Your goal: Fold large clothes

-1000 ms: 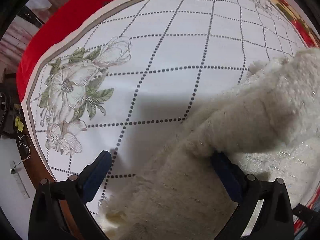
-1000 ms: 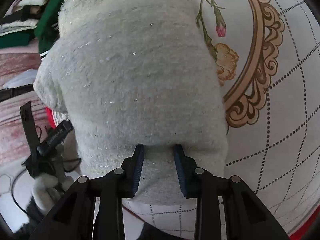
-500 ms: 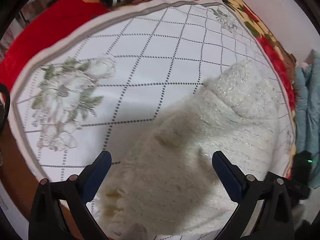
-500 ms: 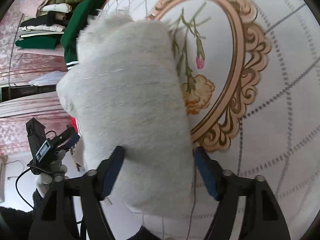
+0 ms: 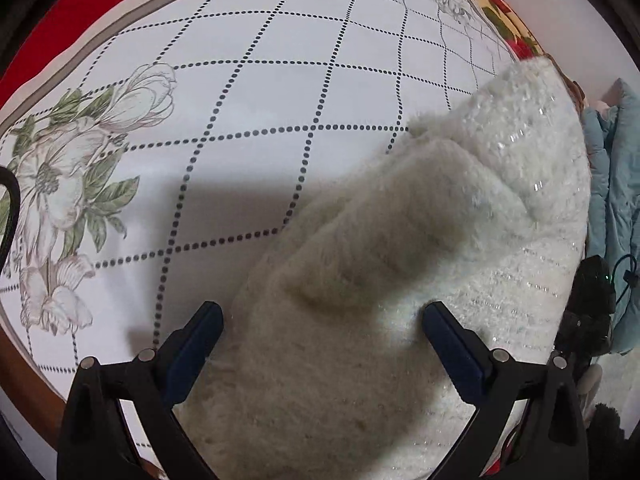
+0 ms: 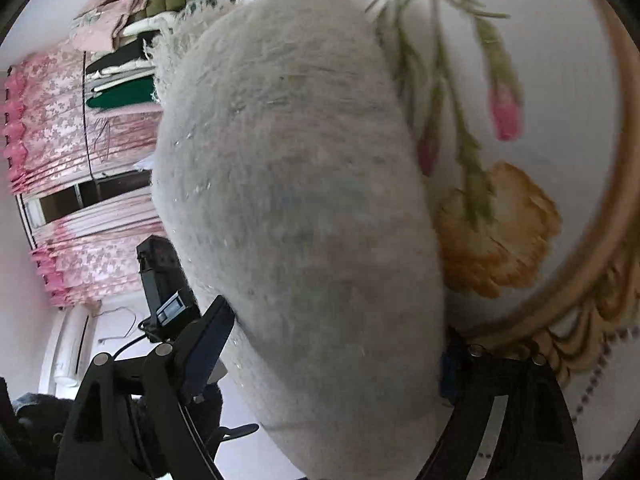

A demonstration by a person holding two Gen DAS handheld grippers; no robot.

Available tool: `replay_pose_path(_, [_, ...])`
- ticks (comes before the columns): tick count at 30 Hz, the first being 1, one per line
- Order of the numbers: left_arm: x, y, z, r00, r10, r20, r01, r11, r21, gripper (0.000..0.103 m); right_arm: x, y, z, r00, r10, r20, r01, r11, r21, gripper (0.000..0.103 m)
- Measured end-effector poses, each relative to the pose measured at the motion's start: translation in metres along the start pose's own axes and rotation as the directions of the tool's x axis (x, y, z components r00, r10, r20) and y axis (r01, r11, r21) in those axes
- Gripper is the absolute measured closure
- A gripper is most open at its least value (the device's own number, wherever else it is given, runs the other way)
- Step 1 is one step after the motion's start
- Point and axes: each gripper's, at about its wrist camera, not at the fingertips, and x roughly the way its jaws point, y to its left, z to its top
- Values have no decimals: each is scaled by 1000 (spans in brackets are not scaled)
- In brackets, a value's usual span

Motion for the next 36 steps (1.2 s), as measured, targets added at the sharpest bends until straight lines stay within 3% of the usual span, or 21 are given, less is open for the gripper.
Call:
replay_pose_path(5, [3, -2, 12, 1000, -13, -14, 13, 999, 30, 0, 12, 7, 0, 1000, -14, -2, 14, 1000, -17, 14])
replay_pose_path(7, [0, -2, 14, 1000, -9, 2, 9, 999, 48, 1, 3, 7, -2, 1000, -20, 15, 21, 1000, -15, 25])
replay_pose_path(8, [-3, -2, 14, 1000, -9, 21, 7, 998, 60, 7, 3, 10, -4, 1000, -17, 25, 17, 1000, -12, 29])
replay_pose_path(9, [-6, -2, 13, 999, -18, 33, 16, 998, 68, 22, -1, 10, -6, 999, -5, 38, 5, 1000, -7, 38])
replay_pose_path(10, [-9, -2, 15, 998, -31, 46, 28, 997, 66, 26, -4, 12, -7, 999, 0, 50, 1, 1000, -11, 45])
replay_pose_path(13, [-17, -4, 18, 998, -25, 65, 20, 997, 76, 45, -12, 23, -19, 996, 1, 90, 1, 1000, -19, 54])
replay_pose_path(15, [-25, -3, 19, 997, -25, 72, 19, 997, 74, 68, -17, 26, -26, 993, 2, 118, -1, 1000, -13, 56])
replay_pose_path(18, [-36, 0, 25, 996, -35, 81, 29, 997, 68, 83, -27, 32, -32, 987, 2, 161, -2, 1000, -1, 58])
replay_pose_path(27, [-71, -40, 65, 988, -67, 140, 50, 991, 127, 87, -78, 58, -24, 956, 82, 281, -77, 997, -30, 60])
replay_pose_path(31, [-85, -86, 100, 976, -124, 176, 91, 978, 186, 87, -122, 64, -4, 932, 111, 344, -104, 994, -39, 61])
replay_pose_path(36, [-62, -171, 162, 967, -195, 167, 143, 949, 282, 87, -206, 49, 37, 887, 119, 446, -110, 993, -47, 61])
